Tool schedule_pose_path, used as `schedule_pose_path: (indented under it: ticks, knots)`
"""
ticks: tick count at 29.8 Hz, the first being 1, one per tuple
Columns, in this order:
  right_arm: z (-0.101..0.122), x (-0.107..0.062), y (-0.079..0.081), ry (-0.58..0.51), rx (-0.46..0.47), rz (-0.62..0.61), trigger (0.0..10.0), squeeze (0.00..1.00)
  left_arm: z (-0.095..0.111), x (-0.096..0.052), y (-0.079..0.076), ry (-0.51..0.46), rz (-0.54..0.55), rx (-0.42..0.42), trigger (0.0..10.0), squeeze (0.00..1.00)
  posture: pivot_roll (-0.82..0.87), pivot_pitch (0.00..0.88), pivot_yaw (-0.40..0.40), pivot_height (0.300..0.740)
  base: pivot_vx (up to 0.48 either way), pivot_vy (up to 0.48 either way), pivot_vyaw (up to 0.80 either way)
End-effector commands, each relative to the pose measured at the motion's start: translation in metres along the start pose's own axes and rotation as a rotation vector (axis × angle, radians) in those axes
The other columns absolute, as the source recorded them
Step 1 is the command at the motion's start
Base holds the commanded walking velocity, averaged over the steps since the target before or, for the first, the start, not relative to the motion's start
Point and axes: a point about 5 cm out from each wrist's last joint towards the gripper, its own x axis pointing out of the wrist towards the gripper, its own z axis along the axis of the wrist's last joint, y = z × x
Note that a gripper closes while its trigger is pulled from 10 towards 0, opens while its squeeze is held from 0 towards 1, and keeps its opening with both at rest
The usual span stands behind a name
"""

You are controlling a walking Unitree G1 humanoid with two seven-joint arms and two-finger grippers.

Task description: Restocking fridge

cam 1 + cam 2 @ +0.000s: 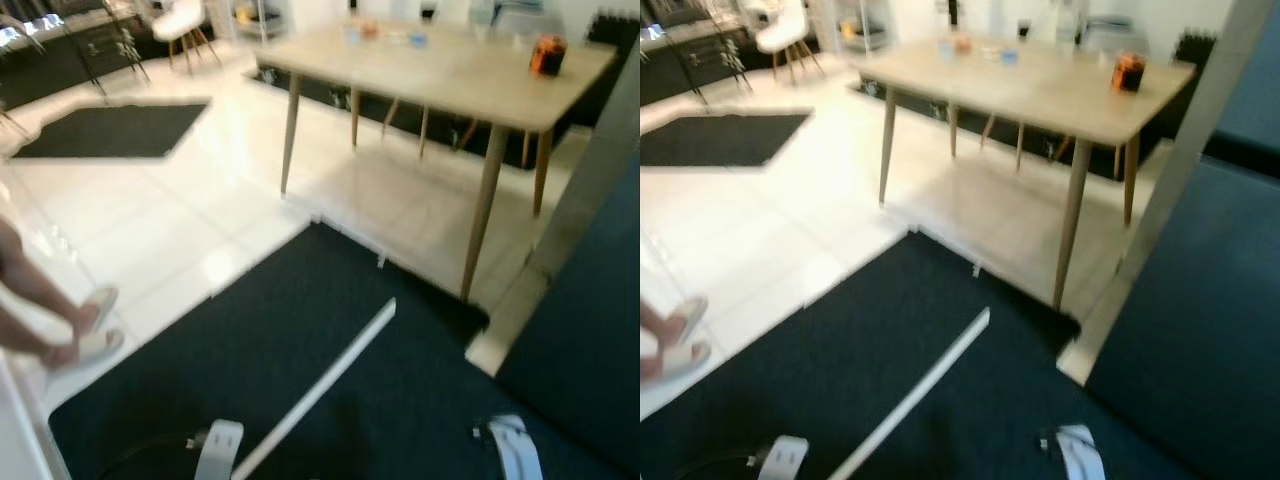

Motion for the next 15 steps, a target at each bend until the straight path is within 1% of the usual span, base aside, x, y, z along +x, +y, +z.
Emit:
schedule_pose_path:
  ticks: [1, 5, 7, 9, 10, 12, 15]
  knots:
    - [-0.007, -0.001, 0.000, 0.025, 0.003, -0.008, 10.0, 0.00, -0.006, -0.002, 0.004, 0.021, 0.005, -0.003, 10.0, 0.00, 0.00, 0.000, 0.030, 0.740, 0.000, 0.000, 0.00]
    - [-0.008, -0.001, -0.001, 0.026, 0.004, -0.011, 10.0, 0.00, -0.009, -0.002, 0.004, 0.032, 0.004, -0.001, 10.0, 0.00, 0.00, 0.000, 0.028, 0.740, 0.000, 0.000, 0.00]
    - [-0.008, -0.001, -0.001, 0.026, 0.003, -0.012, 10.0, 0.00, -0.018, -0.005, 0.007, 0.052, 0.008, -0.006, 10.0, 0.00, 0.00, 0.000, 0.026, 0.740, 0.330, 0.000, 0.00]
    - [-0.008, -0.001, -0.001, 0.026, 0.003, -0.012, 10.0, 0.00, -0.018, -0.005, 0.007, 0.052, 0.008, -0.006, 10.0, 0.00, 0.00, 0.000, 0.026, 0.740, 0.356, 0.000, 0.00]
    - [-0.007, -0.001, -0.001, 0.024, -0.003, -0.010, 10.0, 0.00, -0.028, -0.008, 0.010, 0.069, 0.015, -0.017, 10.0, 0.00, -0.01, 0.000, 0.026, 0.740, 0.424, 0.000, 0.00]
    - [-0.006, -0.001, -0.001, 0.023, -0.008, -0.008, 10.0, 0.00, -0.035, -0.010, 0.012, 0.081, 0.012, -0.019, 10.0, 0.00, -0.01, 0.000, 0.027, 0.740, 0.444, 0.000, 0.00]
    - [-0.006, -0.001, -0.001, 0.021, -0.007, -0.009, 10.0, 0.00, -0.039, -0.012, 0.012, 0.087, 0.012, -0.022, 10.0, 0.00, -0.01, 0.000, 0.026, 0.740, 0.451, 0.000, 0.00]
